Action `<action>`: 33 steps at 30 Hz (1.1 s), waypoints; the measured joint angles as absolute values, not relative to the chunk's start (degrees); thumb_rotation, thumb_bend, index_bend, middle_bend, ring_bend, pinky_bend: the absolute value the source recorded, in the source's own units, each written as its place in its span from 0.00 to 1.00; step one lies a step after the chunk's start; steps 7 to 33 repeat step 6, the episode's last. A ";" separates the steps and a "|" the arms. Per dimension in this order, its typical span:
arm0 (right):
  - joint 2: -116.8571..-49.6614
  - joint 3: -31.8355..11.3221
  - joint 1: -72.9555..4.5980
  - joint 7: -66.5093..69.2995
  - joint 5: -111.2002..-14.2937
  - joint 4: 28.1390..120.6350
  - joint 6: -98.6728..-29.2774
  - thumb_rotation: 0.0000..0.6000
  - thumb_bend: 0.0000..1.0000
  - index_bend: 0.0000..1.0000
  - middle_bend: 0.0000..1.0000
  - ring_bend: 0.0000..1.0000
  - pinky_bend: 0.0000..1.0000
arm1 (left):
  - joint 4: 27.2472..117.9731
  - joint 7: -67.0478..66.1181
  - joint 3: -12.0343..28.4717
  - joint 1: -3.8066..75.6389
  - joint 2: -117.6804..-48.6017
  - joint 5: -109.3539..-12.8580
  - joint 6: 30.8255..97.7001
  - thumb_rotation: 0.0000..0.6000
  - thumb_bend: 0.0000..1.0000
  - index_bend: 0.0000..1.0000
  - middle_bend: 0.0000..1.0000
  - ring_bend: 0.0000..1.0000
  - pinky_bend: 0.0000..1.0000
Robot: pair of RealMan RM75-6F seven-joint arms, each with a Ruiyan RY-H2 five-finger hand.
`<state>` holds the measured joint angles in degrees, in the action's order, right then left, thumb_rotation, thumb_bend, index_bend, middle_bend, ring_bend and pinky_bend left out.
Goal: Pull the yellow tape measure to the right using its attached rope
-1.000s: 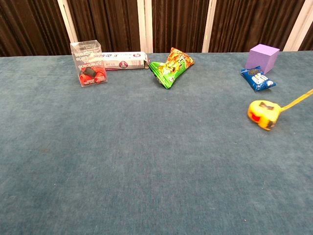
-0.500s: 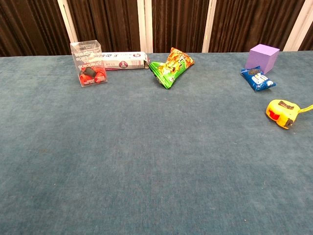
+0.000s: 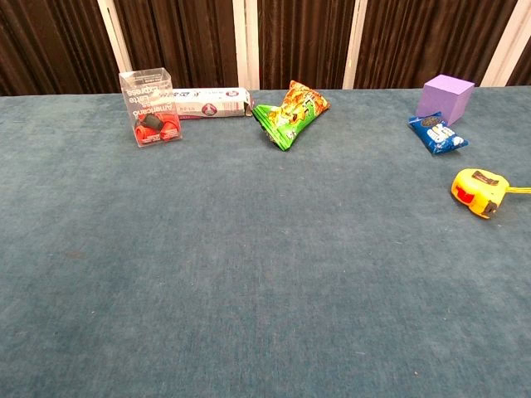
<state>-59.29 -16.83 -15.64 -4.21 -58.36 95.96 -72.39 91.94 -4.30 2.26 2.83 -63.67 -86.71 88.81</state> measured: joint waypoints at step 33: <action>-59.40 -10.18 -9.79 -0.23 -74.82 98.74 -80.71 1.00 0.32 0.00 0.00 0.00 0.00 | 91.59 -5.38 1.89 2.38 -63.89 -87.58 89.73 1.00 0.00 0.00 0.00 0.00 0.00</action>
